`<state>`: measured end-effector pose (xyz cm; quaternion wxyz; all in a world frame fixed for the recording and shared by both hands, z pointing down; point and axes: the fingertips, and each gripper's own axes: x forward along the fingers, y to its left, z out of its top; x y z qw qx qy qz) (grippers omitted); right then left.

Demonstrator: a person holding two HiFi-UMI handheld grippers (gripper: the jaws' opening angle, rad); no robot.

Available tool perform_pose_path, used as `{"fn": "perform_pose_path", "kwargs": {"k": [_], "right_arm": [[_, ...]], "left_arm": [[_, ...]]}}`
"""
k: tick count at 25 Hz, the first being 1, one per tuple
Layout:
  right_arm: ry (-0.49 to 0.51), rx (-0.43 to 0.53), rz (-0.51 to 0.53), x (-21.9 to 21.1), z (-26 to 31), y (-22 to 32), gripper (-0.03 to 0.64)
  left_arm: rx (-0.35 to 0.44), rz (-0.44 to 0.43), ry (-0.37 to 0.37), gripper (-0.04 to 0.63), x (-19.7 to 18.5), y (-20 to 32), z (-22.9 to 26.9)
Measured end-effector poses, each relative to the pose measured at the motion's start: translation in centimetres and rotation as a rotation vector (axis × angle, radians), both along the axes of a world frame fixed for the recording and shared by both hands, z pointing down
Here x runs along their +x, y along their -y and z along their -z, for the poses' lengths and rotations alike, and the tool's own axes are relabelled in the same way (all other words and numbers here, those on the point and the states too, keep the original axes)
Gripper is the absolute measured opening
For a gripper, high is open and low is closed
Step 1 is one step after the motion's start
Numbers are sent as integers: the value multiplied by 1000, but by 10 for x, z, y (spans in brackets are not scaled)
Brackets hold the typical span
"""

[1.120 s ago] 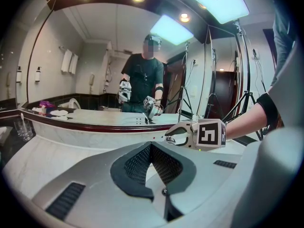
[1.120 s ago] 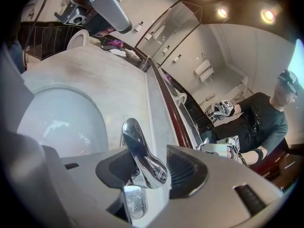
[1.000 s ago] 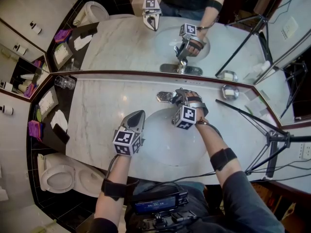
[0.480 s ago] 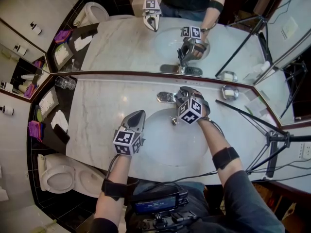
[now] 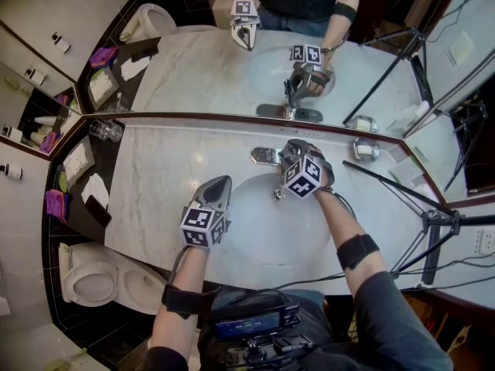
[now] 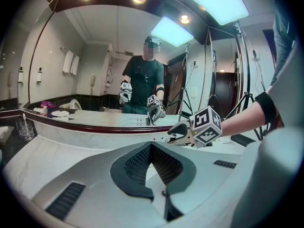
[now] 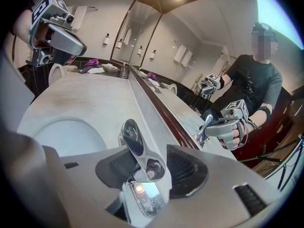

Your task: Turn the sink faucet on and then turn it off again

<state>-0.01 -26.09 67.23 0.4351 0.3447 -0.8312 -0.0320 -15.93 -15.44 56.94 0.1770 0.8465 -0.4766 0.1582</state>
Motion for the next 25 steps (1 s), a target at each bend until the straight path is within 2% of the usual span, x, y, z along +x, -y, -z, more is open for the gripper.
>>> {"fn": "perform_pose_path", "kwargs": {"k": [6,12,16,25], "right_arm": [[-62,-12,13,1,0,-6,220],[-45,-2,20,6,16,-28,220],[53,-21,-56,23,31,-43,218],[313,-13,-307,85,80,-74,65]], "left_arm": [[8,4,2,-6,-2,-3,4],[17,-8,0,-6,3,-4,8],[23,-14,-14,-6,7,-4,13],[30,-41,-26,-6,24,-12,20]]}}
